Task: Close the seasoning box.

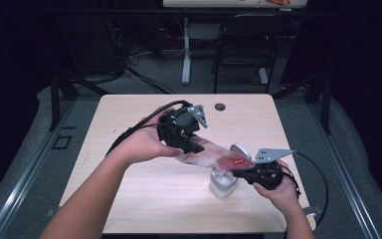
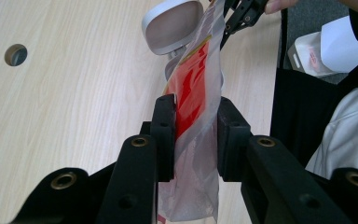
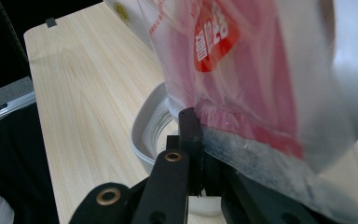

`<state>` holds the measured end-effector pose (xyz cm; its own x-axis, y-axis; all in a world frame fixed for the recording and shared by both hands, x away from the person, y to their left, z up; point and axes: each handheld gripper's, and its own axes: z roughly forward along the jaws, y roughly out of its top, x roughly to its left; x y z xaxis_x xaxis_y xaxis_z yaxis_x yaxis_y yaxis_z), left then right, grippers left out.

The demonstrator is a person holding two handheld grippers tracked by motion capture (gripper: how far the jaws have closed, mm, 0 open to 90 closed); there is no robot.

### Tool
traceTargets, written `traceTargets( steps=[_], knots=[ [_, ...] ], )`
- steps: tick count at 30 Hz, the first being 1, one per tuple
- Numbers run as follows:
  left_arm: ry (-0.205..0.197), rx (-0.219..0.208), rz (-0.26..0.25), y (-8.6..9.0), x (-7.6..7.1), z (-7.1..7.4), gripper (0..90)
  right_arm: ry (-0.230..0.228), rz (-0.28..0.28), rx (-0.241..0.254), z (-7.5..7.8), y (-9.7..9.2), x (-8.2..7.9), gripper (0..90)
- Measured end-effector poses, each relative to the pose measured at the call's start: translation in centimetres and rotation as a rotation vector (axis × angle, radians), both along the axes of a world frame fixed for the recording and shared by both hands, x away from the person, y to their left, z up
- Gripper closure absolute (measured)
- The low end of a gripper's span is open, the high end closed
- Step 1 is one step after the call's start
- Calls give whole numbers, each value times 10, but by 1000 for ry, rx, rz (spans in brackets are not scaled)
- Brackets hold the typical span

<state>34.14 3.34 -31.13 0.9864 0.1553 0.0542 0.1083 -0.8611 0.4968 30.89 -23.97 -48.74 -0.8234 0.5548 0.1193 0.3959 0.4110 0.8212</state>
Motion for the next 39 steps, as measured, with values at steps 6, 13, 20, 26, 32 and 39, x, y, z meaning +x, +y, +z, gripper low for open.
traceTargets(
  steps=[6, 13, 20, 26, 32, 39],
  knots=[
    [-2, -4, 2, 1, 0, 0, 729, -1, -1, 2, 0, 0, 0, 899],
    [-2, 2, 2, 1, 1, 0, 729, -1, -1, 2, 0, 1, 0, 900],
    [-4, -3, 3, 2, 1, -1, 726, -2, -1, 3, 0, 1, 0, 900],
    [-3, -6, 3, 2, 1, -1, 723, -2, -1, 3, 0, 1, 0, 900],
    [-3, -8, 5, 2, 1, -1, 721, -1, -1, 4, 0, 1, 0, 900],
    [-2, -12, 2, 2, 1, -1, 709, 1, -2, 13, -1, 0, 1, 900]
  ],
)
